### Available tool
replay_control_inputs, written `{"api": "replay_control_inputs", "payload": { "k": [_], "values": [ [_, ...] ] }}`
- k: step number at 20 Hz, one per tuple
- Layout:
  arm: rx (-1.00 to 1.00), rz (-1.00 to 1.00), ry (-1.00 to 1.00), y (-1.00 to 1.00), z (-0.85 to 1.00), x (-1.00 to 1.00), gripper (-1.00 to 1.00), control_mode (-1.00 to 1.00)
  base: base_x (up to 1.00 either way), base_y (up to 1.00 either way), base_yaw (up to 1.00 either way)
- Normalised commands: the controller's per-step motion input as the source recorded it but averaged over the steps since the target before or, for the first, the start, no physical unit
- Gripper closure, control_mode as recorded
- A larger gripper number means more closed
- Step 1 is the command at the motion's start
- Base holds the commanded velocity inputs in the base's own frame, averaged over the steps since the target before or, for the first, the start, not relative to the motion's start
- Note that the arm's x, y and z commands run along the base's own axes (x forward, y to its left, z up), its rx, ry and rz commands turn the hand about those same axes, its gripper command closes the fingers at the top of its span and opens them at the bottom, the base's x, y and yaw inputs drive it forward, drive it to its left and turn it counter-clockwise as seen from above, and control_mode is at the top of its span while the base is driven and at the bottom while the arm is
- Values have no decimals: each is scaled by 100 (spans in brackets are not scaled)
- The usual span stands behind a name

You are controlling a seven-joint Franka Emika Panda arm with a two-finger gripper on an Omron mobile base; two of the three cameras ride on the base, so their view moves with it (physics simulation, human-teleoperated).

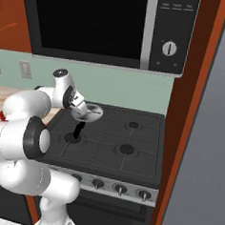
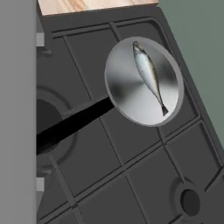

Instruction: Place the fish on the plate and place the sweet potato on the same plate.

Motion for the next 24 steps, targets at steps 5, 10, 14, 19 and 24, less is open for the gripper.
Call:
{"api": "replay_control_inputs", "payload": {
  "k": [5,10,14,19,24],
  "values": [
    [6,-3,-8,2,-21,31,-100,-100,0,0,0],
    [1,0,0,0,-14,31,-100,-100,0,0,0],
    [1,0,0,0,-10,30,-100,-100,0,0,0],
    [3,0,0,0,-6,28,-100,-100,0,0,0],
    [0,0,3,6,-10,28,-100,-100,0,0,0]
  ]
}}
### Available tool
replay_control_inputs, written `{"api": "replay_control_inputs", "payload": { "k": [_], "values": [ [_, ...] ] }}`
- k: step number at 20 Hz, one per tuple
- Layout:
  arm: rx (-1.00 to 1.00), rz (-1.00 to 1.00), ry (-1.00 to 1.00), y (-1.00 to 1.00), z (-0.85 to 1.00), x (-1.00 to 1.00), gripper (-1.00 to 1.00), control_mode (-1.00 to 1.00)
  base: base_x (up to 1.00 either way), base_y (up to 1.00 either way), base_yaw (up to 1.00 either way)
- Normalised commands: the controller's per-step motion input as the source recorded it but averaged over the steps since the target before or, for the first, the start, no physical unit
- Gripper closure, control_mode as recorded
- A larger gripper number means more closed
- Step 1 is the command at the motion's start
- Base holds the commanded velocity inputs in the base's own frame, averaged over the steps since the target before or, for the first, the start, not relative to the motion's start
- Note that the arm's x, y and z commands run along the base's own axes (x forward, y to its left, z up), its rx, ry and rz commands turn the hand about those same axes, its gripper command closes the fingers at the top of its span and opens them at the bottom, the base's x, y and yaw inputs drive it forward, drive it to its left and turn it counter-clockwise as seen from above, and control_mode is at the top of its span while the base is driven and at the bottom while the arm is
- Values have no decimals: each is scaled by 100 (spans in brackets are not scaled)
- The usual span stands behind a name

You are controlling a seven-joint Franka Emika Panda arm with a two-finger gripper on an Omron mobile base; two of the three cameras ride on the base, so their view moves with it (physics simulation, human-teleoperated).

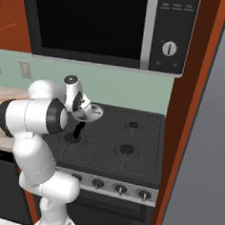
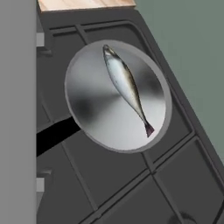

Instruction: Place the fish on the plate and place the sweet potato on the same plate.

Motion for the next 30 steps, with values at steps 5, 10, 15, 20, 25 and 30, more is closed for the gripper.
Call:
{"api": "replay_control_inputs", "payload": {
  "k": [5,10,15,20,25,30],
  "values": [
    [0,0,7,6,-13,30,-100,-100,0,0,0],
    [0,0,6,3,-10,29,-100,-100,0,0,0],
    [0,0,11,3,-6,30,-100,-100,0,0,0],
    [0,0,8,3,-6,31,-100,-100,0,0,0],
    [0,0,7,8,-15,26,-100,-100,0,0,0],
    [0,0,5,8,-22,8,-100,-100,0,0,0]
  ]
}}
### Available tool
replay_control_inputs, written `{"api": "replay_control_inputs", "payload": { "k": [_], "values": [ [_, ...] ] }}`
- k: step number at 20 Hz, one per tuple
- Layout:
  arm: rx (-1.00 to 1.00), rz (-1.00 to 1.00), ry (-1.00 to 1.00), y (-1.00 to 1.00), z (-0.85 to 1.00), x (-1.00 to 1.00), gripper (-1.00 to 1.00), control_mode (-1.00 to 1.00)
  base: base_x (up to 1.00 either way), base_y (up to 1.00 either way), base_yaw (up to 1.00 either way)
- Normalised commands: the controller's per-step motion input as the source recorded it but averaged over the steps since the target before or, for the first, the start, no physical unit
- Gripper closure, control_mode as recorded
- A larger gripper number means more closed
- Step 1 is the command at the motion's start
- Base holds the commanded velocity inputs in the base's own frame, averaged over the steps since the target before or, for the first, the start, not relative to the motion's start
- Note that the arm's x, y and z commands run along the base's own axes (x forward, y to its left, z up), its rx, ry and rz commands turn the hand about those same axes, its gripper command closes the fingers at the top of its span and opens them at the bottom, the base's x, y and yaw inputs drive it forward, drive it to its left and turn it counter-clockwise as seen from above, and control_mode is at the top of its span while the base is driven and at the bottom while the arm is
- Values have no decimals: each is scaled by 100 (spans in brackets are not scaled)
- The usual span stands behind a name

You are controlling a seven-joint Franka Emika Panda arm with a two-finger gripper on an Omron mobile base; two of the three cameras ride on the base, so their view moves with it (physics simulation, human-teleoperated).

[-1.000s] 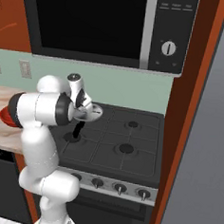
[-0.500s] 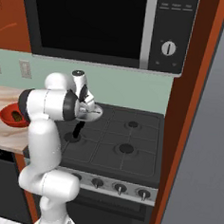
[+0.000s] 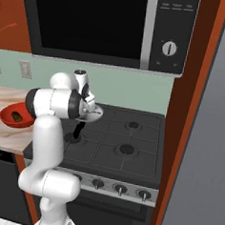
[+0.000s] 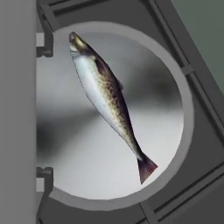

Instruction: Place the fish on the plate and place the sweet potato on the same plate.

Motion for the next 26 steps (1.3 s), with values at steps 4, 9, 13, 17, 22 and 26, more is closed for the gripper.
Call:
{"api": "replay_control_inputs", "payload": {
  "k": [4,9,13,17,22,26],
  "values": [
    [0,0,5,5,-26,4,-100,-100,0,0,0],
    [0,0,0,0,-19,12,-100,-100,0,0,0],
    [0,0,0,0,-7,18,-100,-100,0,0,0],
    [0,0,0,0,-4,22,-100,-100,0,0,0],
    [0,0,0,0,-3,21,-100,-100,0,0,0],
    [0,0,0,0,-8,13,-100,-100,0,0,0]
  ]
}}
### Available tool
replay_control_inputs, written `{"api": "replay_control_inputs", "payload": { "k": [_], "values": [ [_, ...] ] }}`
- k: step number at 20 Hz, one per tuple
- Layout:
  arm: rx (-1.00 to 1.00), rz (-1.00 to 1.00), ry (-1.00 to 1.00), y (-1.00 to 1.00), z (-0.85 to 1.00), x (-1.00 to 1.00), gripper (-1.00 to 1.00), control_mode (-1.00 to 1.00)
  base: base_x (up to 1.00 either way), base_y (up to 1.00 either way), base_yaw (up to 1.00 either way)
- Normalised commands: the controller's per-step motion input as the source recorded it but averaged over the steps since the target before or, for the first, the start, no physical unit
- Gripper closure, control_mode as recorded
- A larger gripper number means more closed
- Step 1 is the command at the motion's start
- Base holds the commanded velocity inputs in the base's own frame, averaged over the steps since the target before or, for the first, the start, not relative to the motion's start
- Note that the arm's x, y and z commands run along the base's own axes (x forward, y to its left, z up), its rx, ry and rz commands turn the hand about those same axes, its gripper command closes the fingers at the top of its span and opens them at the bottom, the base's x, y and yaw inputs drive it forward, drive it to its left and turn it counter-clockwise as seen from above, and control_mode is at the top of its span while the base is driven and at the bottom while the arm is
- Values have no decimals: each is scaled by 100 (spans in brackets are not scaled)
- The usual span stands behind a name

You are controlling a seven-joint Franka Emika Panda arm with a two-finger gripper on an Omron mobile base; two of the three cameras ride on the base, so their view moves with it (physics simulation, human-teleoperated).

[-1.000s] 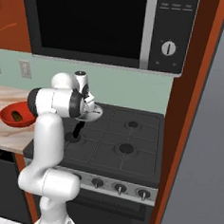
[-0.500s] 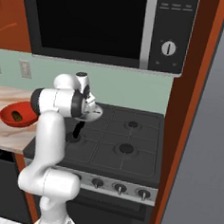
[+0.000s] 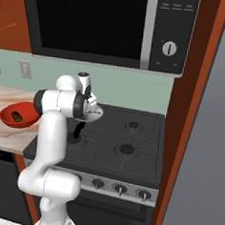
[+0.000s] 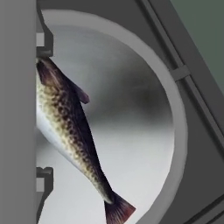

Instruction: Place the fish on the plate and place the sweet potato on the same plate.

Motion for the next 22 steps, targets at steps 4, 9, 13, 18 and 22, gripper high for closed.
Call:
{"api": "replay_control_inputs", "payload": {
  "k": [4,9,13,18,22],
  "values": [
    [0,0,0,0,-9,16,-100,-100,0,0,0],
    [0,0,0,0,-12,3,-100,-100,0,0,0],
    [0,0,0,1,-13,0,-100,-100,0,0,0],
    [0,-1,0,0,-14,-4,-100,-100,0,0,0],
    [0,-2,3,3,-21,-4,-100,-100,0,0,0]
  ]
}}
